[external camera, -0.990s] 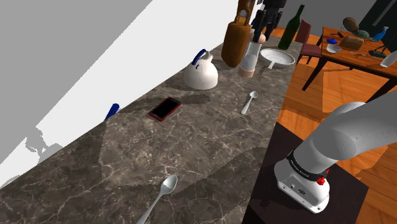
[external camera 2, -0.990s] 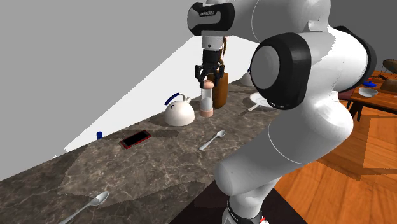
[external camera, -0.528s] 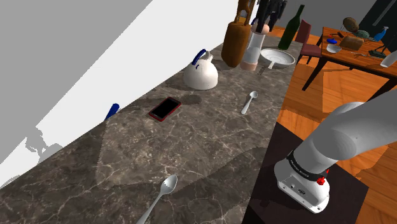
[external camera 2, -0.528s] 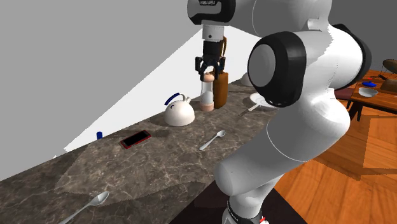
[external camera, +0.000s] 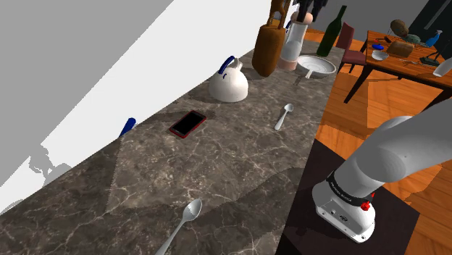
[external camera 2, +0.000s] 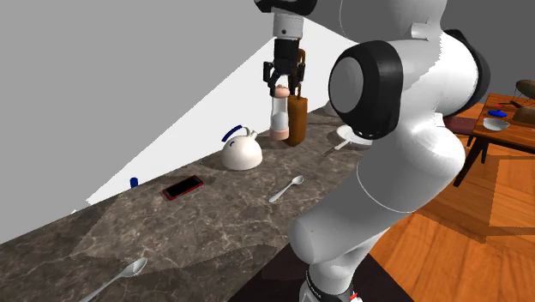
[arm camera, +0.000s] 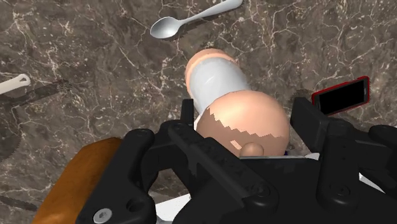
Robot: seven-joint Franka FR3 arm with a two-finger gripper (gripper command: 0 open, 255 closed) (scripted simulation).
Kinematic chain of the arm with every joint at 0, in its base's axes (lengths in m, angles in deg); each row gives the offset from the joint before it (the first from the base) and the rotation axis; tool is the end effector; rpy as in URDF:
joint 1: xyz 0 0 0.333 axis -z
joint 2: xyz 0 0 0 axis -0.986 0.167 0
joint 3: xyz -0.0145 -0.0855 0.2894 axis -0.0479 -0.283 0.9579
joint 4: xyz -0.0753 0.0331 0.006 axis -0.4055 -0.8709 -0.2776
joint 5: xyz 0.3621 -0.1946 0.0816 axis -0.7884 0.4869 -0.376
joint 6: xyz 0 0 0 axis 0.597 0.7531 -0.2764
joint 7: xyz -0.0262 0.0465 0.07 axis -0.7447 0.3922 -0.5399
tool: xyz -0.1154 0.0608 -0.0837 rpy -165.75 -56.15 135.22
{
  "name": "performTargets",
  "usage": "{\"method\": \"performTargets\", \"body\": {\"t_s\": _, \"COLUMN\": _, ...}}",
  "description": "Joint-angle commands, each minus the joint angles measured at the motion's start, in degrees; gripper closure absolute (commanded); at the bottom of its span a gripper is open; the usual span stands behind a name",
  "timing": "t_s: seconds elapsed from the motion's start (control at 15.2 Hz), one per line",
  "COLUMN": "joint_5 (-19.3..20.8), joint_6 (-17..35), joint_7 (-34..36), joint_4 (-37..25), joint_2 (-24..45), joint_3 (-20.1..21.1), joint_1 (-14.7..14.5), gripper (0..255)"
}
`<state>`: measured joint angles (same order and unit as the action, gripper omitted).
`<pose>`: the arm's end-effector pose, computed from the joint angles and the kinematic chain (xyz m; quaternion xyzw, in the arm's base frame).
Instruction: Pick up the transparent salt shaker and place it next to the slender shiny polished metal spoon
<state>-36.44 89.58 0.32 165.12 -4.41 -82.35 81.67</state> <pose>0.4375 -0.0690 0.6268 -0.9988 -0.0169 0.0215 0.0401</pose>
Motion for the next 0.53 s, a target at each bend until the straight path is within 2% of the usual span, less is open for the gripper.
{"method": "performTargets", "body": {"t_s": 0.0, "joint_5": -0.13, "joint_6": -1.53, "joint_7": 0.17, "joint_4": -2.3, "joint_2": 0.77, "joint_3": 0.06, "joint_1": -0.09, "gripper": 255}}
{"method": "performTargets", "body": {"t_s": 0.46, "joint_5": -0.47, "joint_6": -7.29, "joint_7": 0.26, "joint_4": -10.98, "joint_2": 3.71, "joint_3": -0.13, "joint_1": -0.2, "gripper": 255}}
